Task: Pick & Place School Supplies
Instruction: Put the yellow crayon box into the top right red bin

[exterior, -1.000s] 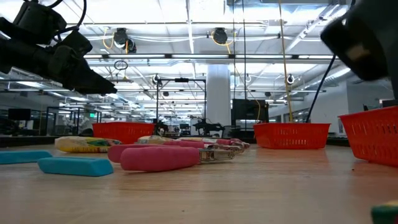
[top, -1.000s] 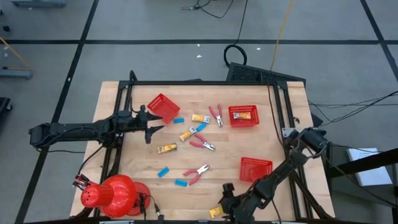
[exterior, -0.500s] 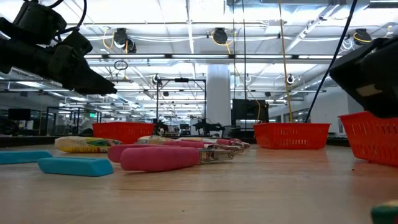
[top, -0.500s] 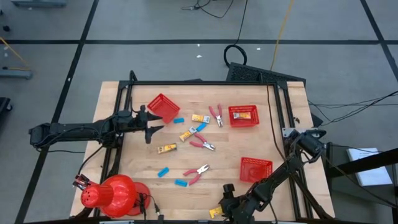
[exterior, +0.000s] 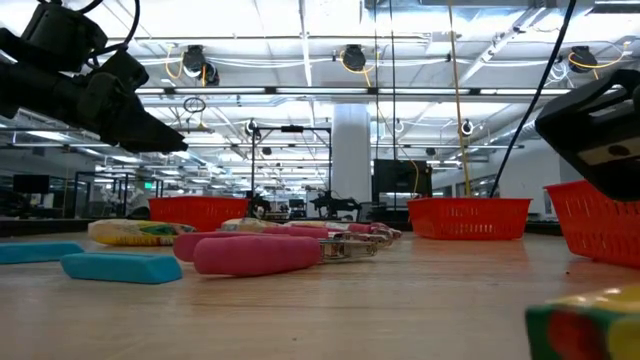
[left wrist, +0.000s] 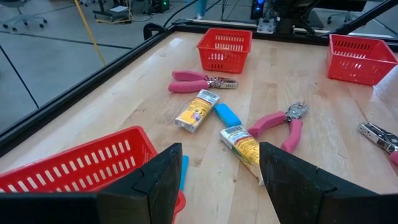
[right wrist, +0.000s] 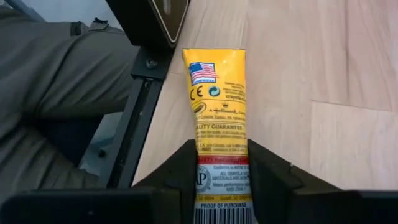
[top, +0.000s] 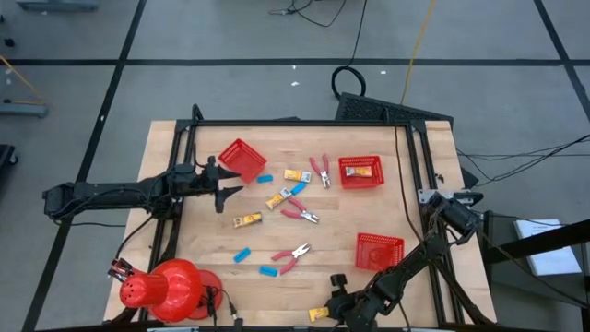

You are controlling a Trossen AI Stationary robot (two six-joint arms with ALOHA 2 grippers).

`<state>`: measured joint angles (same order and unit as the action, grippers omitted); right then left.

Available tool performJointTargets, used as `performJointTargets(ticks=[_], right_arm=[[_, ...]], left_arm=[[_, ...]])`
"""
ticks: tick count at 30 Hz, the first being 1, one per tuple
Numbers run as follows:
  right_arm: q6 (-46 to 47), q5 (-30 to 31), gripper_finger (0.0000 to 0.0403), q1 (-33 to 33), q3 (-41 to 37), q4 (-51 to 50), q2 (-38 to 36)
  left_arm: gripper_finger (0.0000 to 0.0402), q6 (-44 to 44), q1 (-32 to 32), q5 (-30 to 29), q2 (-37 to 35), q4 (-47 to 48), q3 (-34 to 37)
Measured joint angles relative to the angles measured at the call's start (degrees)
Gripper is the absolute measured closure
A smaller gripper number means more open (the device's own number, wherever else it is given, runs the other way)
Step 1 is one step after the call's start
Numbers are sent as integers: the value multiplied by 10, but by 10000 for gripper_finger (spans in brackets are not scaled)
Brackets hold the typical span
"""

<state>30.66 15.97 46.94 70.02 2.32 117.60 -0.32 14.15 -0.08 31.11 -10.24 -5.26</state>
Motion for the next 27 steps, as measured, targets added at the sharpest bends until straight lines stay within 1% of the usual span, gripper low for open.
performJointTargets(ticks=[4,9,14,19,24,27], right_arm=[[-14,-5,302,-1,0,1,-1],[-53,24,302,-3,-1,0,-3],[-114,94,302,-14,-3,-13,-27],[-197,159,303,-36,-2,-22,-80],[-280,224,304,-59,-2,-52,-129],[-313,259,304,-75,-28,-46,-163]], left_arm=[[183,-1,0,0,0,0,0],[183,-2,0,0,0,2,0],[183,-5,0,1,0,2,0],[183,-7,0,6,0,3,0],[183,-6,0,5,0,11,0],[183,-6,0,6,0,16,0]])
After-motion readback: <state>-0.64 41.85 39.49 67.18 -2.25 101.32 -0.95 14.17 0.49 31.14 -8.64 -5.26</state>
